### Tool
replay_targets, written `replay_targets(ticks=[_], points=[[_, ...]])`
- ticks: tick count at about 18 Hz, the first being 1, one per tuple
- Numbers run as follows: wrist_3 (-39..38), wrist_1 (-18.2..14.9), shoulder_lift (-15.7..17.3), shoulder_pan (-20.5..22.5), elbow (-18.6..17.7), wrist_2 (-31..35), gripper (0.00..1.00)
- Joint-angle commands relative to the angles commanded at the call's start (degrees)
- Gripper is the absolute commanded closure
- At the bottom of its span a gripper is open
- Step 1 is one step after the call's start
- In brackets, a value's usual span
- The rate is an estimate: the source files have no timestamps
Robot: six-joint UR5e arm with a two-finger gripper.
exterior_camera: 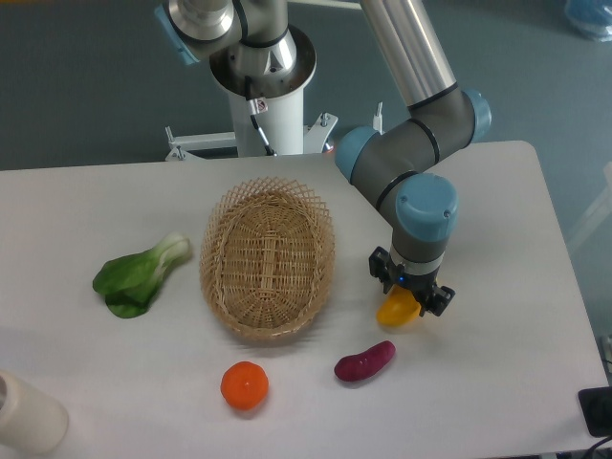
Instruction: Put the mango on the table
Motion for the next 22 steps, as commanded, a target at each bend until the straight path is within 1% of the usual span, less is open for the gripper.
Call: replay_targets(ticks=[3,6,8,10,12,15,18,22], points=[[-0.1,-0.1,0.4,0.0,0.4,-0.3,0.01],[-0.1,-0.2,1.2,0.5,1.1,-0.4,0.01],[-0.1,-0.2,1.1,0.7,1.7,-0.3,0.0],[-0.1,-0.3,0.7,0.9,3.4,-0.3,0.0],[0.0,-0.9,0.6,2.7,5.1,-0.4,0.0],[-0.1,-1.1,0.5,3.9,6.7,-1.3,0.0],[0.4,-3.9,0.0,5.7,9.1,-2.3,0.0],[4.9,-9.9,-2.1,7.2,14.9,-2.5,0.0]])
